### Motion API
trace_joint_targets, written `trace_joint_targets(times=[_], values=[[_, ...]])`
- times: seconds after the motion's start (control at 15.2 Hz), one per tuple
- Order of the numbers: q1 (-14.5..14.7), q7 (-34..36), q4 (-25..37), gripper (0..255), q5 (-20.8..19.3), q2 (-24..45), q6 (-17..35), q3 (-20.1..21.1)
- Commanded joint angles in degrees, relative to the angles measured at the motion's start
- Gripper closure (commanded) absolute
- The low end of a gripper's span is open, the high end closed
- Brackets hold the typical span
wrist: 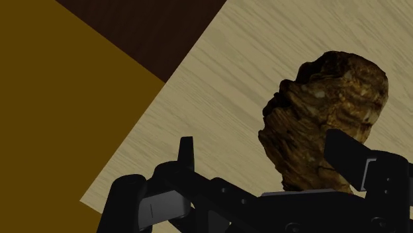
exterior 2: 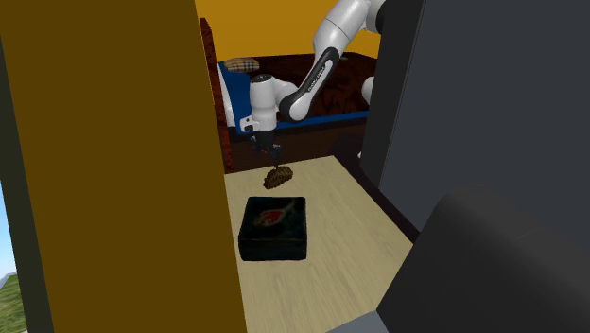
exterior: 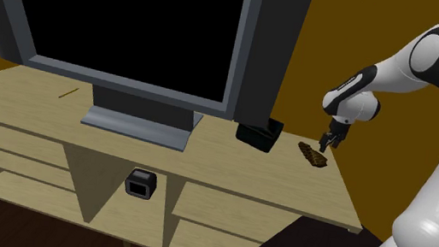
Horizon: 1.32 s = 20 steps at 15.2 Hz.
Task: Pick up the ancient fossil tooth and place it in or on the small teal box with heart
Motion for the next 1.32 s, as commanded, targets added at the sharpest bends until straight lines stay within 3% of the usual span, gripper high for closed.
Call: trace_joint_targets(times=[0.0,0.4,0.46,1.06,1.12,1.25], values=[[-0.1,-0.2,0.2,0,0.4,0.5,0.3,0.2],[-0.1,-0.2,0.2,0,0.3,0.5,0.3,0.2],[-0.1,-0.2,0.2,255,0.3,0.5,0.3,0.2],[-0.1,-0.2,0.2,255,0.3,0.5,0.3,0.2],[-0.1,-0.2,0.2,0,0.3,0.5,0.3,0.2],[0.3,-4.9,-4.9,0,1.7,-2.9,7.1,2.2]])
